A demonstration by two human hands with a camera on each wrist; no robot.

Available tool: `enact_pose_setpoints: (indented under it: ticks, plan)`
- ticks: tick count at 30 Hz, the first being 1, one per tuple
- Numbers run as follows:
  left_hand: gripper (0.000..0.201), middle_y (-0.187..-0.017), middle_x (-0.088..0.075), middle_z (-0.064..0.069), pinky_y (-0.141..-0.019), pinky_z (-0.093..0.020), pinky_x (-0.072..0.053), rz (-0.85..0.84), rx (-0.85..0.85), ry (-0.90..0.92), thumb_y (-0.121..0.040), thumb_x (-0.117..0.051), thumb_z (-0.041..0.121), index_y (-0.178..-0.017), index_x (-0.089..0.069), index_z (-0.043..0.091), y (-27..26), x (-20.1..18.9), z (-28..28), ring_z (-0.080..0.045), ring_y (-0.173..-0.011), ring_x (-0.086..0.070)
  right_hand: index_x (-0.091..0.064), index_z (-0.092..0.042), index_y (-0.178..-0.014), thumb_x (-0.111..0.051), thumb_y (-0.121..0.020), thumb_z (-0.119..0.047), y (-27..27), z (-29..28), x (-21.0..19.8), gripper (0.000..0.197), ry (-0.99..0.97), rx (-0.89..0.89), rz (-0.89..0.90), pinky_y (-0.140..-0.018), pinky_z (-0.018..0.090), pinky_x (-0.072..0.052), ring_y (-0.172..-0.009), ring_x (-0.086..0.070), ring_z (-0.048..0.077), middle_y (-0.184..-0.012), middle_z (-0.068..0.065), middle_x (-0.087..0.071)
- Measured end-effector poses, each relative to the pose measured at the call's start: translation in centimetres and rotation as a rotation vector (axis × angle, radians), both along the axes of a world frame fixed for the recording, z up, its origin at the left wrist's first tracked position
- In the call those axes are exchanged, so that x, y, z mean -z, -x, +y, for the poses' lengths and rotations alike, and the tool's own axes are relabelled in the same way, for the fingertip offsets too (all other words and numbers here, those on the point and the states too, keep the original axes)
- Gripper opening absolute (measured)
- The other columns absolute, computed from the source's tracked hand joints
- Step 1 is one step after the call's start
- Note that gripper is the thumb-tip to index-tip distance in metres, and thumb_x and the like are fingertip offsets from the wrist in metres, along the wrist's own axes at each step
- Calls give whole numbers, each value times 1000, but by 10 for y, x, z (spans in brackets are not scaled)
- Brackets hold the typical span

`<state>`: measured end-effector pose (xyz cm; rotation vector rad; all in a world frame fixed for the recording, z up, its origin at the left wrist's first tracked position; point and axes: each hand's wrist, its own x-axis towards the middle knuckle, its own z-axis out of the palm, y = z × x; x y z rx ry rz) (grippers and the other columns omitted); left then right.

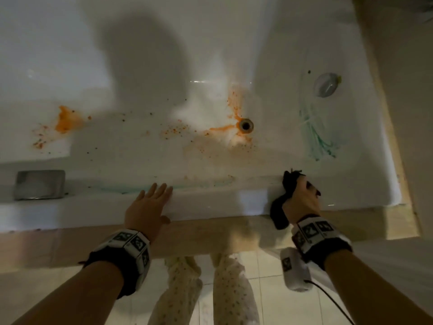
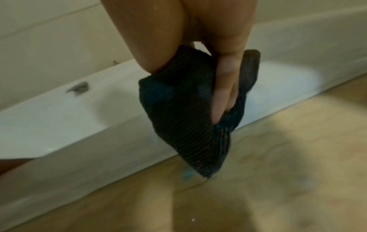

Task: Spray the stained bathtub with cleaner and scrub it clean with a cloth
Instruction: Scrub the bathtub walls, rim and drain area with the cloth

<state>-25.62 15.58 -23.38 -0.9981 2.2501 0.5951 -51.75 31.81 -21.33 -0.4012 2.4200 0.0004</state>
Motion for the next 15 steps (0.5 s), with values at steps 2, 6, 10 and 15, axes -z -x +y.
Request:
enact_pose_setpoints:
  ticks: [2,6,10,15]
  plan:
    - [78,-159,-1,3,-120,-29,-4,18,-20,-10,-93,-54,29,-151,-1,22,1,2,1,-15,-147,-1,-20,-9,-143,-58,-82,-12,-30,-23,7,72,44,-77,-43,-108,46,-30,-130,-30,41,-142,23,-28]
    - [78,-159,-2,4,-119,-29,-4,33,-48,-10,-93,-55,26,-151,-3,23,3,2,-1,-15,-147,-1,-21,-11,-141,-58,-84,-15,-71,-71,17,68,40,-140,-126,-103,43,-36,-126,-36,40,-139,21,-30]
    - [78,-159,4,2,-119,-27,-3,36,-39,-29,-95,-52,29,-151,2,21,1,1,-2,-15,-147,1,-34,-6,-129,-52,-89,-9,-74,-115,18,44,162,-96,-256,-84,35,-41,-112,-51,35,-125,19,-49]
    - [81,-158,12,-1,-118,-26,2,42,-128,16,-96,-46,38,-150,10,14,-21,-9,-13,-14,-146,9,-29,-16,-137,-54,-87,-11,-29,-118,-7,56,42,-421,-46,-90,40,-43,-115,-48,37,-136,18,-36]
